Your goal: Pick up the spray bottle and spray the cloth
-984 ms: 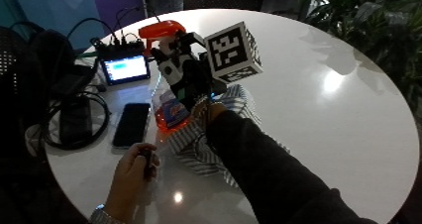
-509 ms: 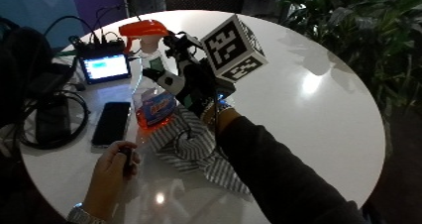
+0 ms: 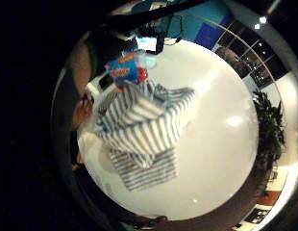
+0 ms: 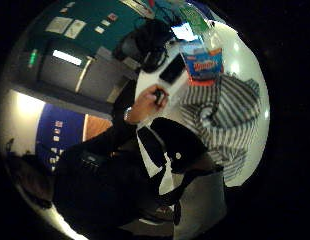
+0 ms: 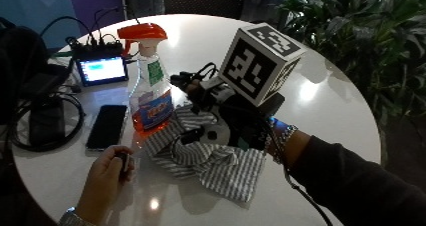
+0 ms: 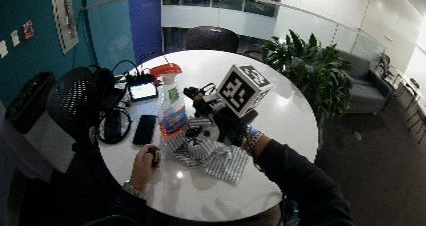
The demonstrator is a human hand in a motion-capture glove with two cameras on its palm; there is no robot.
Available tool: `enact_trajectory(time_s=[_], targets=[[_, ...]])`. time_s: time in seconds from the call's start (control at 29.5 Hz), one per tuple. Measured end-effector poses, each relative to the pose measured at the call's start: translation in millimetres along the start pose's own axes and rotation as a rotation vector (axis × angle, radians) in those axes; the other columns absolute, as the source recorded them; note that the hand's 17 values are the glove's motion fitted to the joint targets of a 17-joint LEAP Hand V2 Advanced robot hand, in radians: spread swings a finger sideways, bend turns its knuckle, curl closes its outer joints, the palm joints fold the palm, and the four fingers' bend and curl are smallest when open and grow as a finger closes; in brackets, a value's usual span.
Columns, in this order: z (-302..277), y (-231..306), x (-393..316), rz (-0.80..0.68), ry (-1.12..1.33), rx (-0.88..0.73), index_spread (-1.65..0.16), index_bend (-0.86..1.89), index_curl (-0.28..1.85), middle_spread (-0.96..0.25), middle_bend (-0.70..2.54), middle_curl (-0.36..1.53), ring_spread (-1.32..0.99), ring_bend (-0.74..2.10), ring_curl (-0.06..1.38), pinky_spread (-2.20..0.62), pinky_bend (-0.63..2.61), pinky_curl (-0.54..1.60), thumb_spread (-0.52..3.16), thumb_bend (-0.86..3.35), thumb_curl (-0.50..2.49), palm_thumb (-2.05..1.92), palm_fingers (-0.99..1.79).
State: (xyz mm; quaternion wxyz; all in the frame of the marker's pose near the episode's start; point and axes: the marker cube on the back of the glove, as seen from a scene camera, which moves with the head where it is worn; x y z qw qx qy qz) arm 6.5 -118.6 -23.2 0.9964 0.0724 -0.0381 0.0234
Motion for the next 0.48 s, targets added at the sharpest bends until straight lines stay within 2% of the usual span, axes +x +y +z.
enact_trajectory(time_s=[0.2, 0.48], targets=[[-1.4, 24.5, -23.3, -0.103, 0.077, -0.089, -0.41, 0.12, 0.21, -0.06, 0.19, 0.38, -0.06, 0.39, 0.33, 0.24, 0.49, 0.37, 1.06, -0.05, 0.25, 0.42, 0.29], [-2.8, 38.9, -36.3, -0.169, 0.084, -0.100, -0.44, 0.13, 0.21, -0.06, 0.22, 0.37, -0.06, 0.38, 0.32, 0.24, 0.44, 0.35, 1.05, -0.03, 0.25, 0.39, 0.29]])
